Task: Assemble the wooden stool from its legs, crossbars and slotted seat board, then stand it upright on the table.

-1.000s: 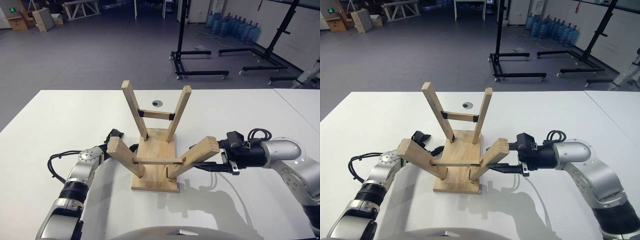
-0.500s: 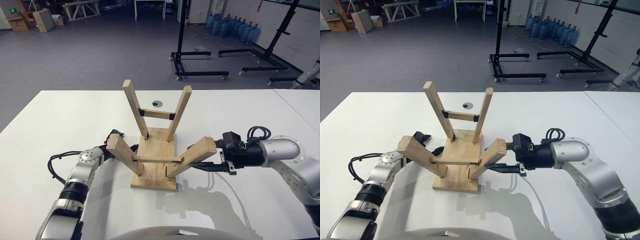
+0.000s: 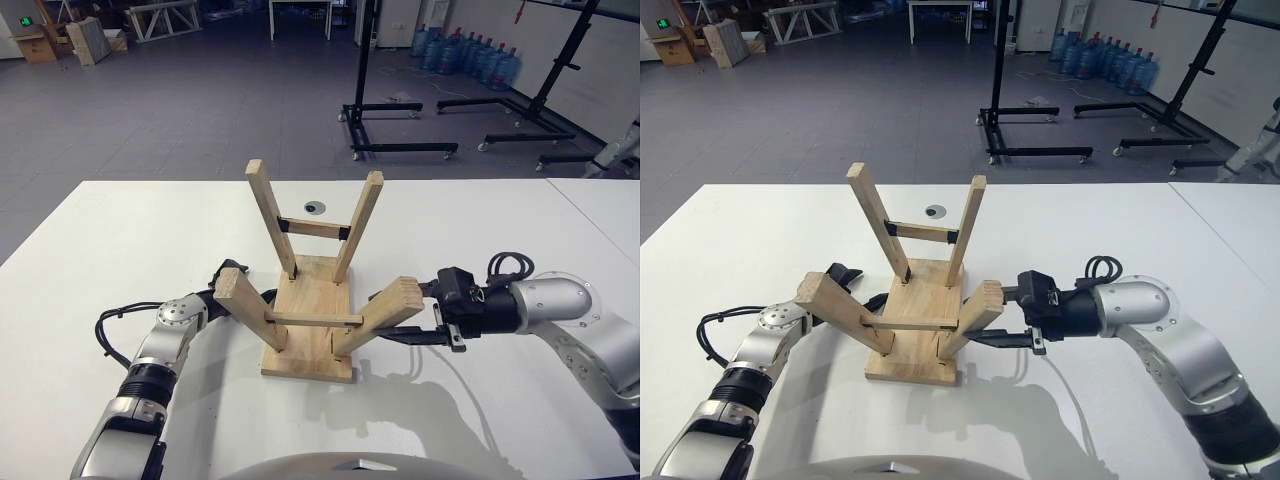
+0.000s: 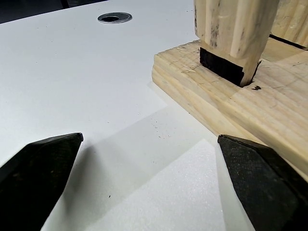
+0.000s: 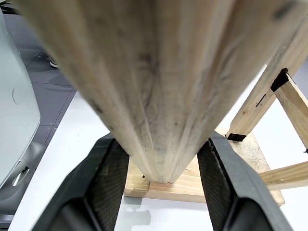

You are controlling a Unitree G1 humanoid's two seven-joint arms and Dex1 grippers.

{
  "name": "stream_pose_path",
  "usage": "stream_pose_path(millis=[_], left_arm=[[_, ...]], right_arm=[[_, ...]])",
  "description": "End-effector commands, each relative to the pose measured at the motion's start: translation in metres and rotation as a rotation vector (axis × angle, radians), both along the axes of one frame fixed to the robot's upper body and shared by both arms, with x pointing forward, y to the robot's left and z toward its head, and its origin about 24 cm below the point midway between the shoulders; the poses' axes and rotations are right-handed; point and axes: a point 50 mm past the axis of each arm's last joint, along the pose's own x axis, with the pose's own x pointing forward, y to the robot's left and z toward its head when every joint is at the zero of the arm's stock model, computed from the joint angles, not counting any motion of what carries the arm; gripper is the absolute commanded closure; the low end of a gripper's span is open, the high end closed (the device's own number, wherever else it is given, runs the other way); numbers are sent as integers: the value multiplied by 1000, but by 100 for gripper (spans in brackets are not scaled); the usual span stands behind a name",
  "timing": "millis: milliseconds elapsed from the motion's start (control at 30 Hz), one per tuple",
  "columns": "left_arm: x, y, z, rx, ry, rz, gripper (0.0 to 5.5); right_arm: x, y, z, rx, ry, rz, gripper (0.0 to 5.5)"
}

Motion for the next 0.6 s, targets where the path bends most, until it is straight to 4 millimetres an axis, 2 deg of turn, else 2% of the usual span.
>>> stream_pose_path(millis=[33, 400, 600], left_arm=[[-14, -10, -24, 50, 104, -37, 36], [-15, -16, -28, 47, 104, -42, 36], [-15, -18, -28, 44, 105, -48, 36]], right_arm=[[4, -3, -24, -147, 108, -59, 346], [4, 4, -29, -206, 141, 2, 346], [5, 11, -47, -178, 205, -10, 346]])
